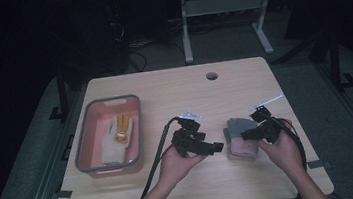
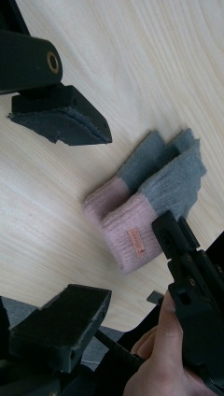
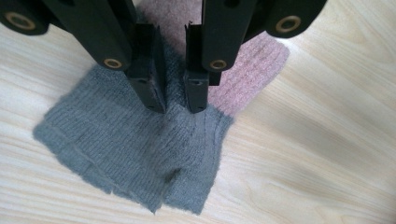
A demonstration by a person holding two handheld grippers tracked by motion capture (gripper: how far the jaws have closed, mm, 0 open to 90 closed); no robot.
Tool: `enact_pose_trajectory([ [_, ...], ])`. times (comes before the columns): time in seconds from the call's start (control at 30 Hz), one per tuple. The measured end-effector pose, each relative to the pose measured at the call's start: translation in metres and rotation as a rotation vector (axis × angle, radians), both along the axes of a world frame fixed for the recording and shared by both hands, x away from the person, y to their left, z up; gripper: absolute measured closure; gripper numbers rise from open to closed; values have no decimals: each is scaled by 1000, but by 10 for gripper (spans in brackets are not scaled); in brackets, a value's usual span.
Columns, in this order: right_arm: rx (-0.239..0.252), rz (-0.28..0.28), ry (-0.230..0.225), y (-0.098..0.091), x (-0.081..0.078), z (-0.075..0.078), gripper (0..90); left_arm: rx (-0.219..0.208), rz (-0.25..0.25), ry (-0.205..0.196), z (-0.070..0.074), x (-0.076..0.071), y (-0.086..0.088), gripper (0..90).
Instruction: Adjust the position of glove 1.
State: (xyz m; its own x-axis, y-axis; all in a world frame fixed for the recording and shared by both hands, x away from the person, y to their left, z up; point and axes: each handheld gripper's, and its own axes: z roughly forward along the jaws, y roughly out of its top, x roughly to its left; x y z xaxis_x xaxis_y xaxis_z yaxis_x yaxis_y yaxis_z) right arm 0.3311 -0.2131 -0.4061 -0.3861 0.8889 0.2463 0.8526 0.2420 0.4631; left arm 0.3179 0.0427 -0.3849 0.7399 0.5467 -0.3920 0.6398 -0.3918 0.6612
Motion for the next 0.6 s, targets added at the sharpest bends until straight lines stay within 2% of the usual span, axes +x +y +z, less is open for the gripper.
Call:
enact_pose_trajectory([
  [0.17, -17, -7, -3, 3, 3, -5, 777, 3, 4, 2, -2, 1, 1, 207],
  [0.37, 7, -15, -2, 1, 4, -14, 798, 15, 3, 9, -5, 1, -1, 207],
  [0.6, 30, -34, -15, -12, -2, -11, 736, 19, 1, 15, -9, 2, -6, 211],
])
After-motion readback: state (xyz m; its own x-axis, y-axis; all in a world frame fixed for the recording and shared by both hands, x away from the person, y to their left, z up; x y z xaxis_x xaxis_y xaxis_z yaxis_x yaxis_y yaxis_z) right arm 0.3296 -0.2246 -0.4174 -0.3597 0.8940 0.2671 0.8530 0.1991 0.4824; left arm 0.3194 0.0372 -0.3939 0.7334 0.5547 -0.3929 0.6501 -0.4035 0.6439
